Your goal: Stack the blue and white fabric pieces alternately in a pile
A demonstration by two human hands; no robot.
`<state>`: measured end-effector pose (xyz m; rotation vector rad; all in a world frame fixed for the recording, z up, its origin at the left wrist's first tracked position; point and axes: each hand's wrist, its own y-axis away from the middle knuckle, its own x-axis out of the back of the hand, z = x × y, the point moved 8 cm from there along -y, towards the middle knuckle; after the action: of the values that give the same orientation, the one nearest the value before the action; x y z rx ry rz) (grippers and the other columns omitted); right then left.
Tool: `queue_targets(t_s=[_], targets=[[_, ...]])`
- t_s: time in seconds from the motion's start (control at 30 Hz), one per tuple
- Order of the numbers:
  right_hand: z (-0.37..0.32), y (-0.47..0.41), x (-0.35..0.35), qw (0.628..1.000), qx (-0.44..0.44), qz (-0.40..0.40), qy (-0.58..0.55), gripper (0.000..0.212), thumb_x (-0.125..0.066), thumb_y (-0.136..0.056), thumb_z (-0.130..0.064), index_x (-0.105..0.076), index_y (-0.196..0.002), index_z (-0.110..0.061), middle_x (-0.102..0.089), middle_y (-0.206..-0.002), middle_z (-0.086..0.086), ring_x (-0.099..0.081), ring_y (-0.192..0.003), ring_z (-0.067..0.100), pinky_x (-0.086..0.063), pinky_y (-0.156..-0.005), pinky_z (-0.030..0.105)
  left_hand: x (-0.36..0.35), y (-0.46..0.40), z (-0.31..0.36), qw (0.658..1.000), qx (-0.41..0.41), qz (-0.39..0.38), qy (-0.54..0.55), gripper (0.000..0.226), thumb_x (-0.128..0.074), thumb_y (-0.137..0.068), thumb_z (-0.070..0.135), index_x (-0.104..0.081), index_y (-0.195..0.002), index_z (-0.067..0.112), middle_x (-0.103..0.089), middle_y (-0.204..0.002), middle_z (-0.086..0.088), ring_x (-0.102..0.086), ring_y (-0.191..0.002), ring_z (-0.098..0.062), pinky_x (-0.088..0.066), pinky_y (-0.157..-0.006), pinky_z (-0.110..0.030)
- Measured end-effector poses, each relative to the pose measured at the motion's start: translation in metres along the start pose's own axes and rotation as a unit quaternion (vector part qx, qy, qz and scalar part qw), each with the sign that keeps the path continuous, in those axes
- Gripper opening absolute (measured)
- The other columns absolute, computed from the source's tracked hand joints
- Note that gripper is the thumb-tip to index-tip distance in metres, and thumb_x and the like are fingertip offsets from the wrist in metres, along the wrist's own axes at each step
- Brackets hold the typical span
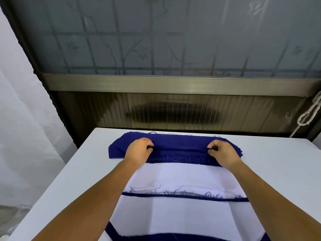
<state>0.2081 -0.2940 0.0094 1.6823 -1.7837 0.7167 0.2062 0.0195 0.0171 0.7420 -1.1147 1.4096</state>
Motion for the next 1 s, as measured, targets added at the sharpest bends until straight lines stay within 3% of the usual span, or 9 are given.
queue_targets(t_s=[0.17,0.27,0.37,0.5,0.6,0.7,0.8,0.9,1.0], targets=[[-0.008,0.011,-0.002,0.997,0.043,0.019,0.065,0.012,-0.059,-0.094,-0.009,-0.067,-0.096,-0.018,-0.059,-0.105,0.001,-0.056,-0.093,0.017,-0.043,-0.083,0.024,0.006,0.005,0.000,0.999,-0.013,-0.004,-0.041,0.020,-0.054,-0.097,0.016,-0.067,-0.111,0.021,-0.062,-0.119,0.004,-0.060,-0.100,-0.014,-0.051,-0.085,-0.026],[-0.019,0.034,0.018,0.986,0.104,0.105,0.079,0.014,-0.060,-0.092,-0.007,-0.068,-0.094,-0.019,-0.062,-0.103,-0.002,-0.053,-0.095,0.014,-0.044,-0.086,0.025,0.025,0.025,0.006,0.995,-0.039,0.054,-0.069,0.021,-0.052,-0.097,0.019,-0.069,-0.109,0.023,-0.064,-0.112,0.008,-0.058,-0.097,-0.012,-0.051,-0.078,-0.026],[-0.039,0.078,0.039,0.956,0.187,0.193,0.122,0.015,-0.067,-0.086,-0.005,-0.071,-0.094,-0.016,-0.064,-0.104,-0.003,-0.053,-0.097,0.016,-0.044,-0.090,0.030,0.051,0.053,0.019,0.987,-0.088,0.112,-0.069,0.016,-0.060,-0.094,0.017,-0.072,-0.104,0.020,-0.069,-0.105,0.007,-0.060,-0.096,-0.013,-0.050,-0.084,-0.026],[-0.044,0.146,0.048,0.943,0.239,0.188,0.133,0.022,-0.075,-0.077,0.002,-0.070,-0.087,-0.017,-0.066,-0.092,-0.007,-0.058,-0.087,0.014,-0.043,-0.079,0.027,0.084,0.111,0.037,0.973,-0.159,0.163,-0.048,0.012,-0.076,-0.082,0.010,-0.074,-0.092,0.016,-0.070,-0.087,0.004,-0.065,-0.078,-0.017,-0.056,-0.067,-0.030],[-0.024,0.182,0.046,0.975,0.181,0.109,0.065,0.031,-0.077,-0.075,0.002,-0.069,-0.081,-0.028,-0.065,-0.083,-0.021,-0.058,-0.081,0.003,-0.044,-0.062,0.013,0.091,0.150,0.035,0.979,-0.179,0.092,-0.013,0.006,-0.066,-0.086,0.022,-0.071,-0.088,0.025,-0.065,-0.080,0.018,-0.059,-0.072,-0.005,-0.049,-0.062,-0.021],[-0.002,0.196,0.044,0.993,0.113,-0.011,0.020,0.037,-0.079,-0.075,-0.007,-0.068,-0.070,-0.041,-0.067,-0.075,-0.020,-0.061,-0.072,0.002,-0.045,-0.065,0.012,0.081,0.173,0.016,0.989,-0.108,-0.048,0.085,0.013,-0.067,-0.090,0.028,-0.066,-0.090,0.040,-0.063,-0.086,0.025,-0.059,-0.079,0.003,-0.044,-0.068,-0.013],[0.005,0.202,0.028,0.980,0.079,-0.182,0.024,0.031,-0.073,-0.082,-0.016,-0.066,-0.081,-0.046,-0.068,-0.074,-0.015,-0.058,-0.067,0.001,-0.043,-0.067,0.012,0.064,0.183,0.007,0.970,-0.068,-0.175,0.156,0.015,-0.067,-0.089,0.033,-0.065,-0.090,0.048,-0.066,-0.092,0.025,-0.062,-0.084,0.000,-0.045,-0.070,-0.011],[0.004,0.193,0.030,0.980,0.078,-0.170,0.062,0.023,-0.072,-0.084,-0.020,-0.069,-0.074,-0.040,-0.069,-0.075,-0.013,-0.061,-0.069,0.004,-0.047,-0.073,0.019,0.053,0.177,0.006,0.958,-0.062,-0.234,0.152,0.015,-0.066,-0.089,0.034,-0.065,-0.088,0.048,-0.067,-0.088,0.022,-0.062,-0.079,-0.001,-0.044,-0.068,-0.011],[-0.007,0.175,0.041,0.989,0.084,-0.108,0.053,0.022,-0.068,-0.088,-0.019,-0.066,-0.075,-0.037,-0.066,-0.072,-0.014,-0.056,-0.063,0.003,-0.043,-0.064,0.015,0.061,0.156,0.004,0.970,-0.043,-0.186,0.153,0.015,-0.067,-0.090,0.030,-0.067,-0.083,0.044,-0.067,-0.088,0.023,-0.063,-0.081,0.000,-0.049,-0.073,-0.017]])
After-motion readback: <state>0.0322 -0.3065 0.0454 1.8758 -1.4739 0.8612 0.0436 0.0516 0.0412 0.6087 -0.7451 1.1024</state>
